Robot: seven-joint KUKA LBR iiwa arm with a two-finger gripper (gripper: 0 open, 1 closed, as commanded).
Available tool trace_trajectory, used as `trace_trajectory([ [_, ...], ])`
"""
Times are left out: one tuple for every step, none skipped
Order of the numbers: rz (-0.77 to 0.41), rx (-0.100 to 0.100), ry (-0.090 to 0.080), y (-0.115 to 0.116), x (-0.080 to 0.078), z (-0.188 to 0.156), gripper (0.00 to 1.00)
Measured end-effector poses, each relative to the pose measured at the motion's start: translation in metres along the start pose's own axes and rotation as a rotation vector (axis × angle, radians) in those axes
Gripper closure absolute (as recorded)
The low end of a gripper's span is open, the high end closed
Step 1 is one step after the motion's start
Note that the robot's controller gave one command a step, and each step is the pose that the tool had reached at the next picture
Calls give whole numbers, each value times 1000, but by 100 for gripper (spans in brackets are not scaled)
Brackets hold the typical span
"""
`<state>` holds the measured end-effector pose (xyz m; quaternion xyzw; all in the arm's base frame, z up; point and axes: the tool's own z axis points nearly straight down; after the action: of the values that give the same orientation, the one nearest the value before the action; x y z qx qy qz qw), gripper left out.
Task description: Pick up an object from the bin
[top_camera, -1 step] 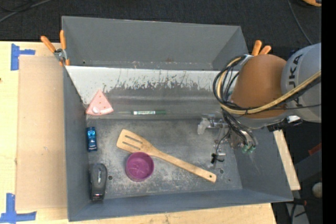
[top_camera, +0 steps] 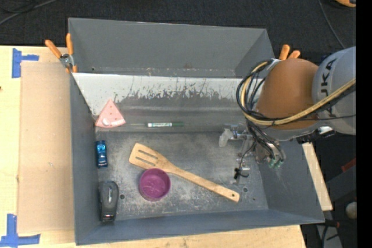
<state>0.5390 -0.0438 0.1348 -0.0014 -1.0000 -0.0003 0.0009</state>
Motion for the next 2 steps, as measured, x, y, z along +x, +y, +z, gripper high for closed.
trace_trajectory([
  [28, -1, 2, -2, 1, 9, 0],
  [-49, -1, 1, 2, 1, -18, 0],
])
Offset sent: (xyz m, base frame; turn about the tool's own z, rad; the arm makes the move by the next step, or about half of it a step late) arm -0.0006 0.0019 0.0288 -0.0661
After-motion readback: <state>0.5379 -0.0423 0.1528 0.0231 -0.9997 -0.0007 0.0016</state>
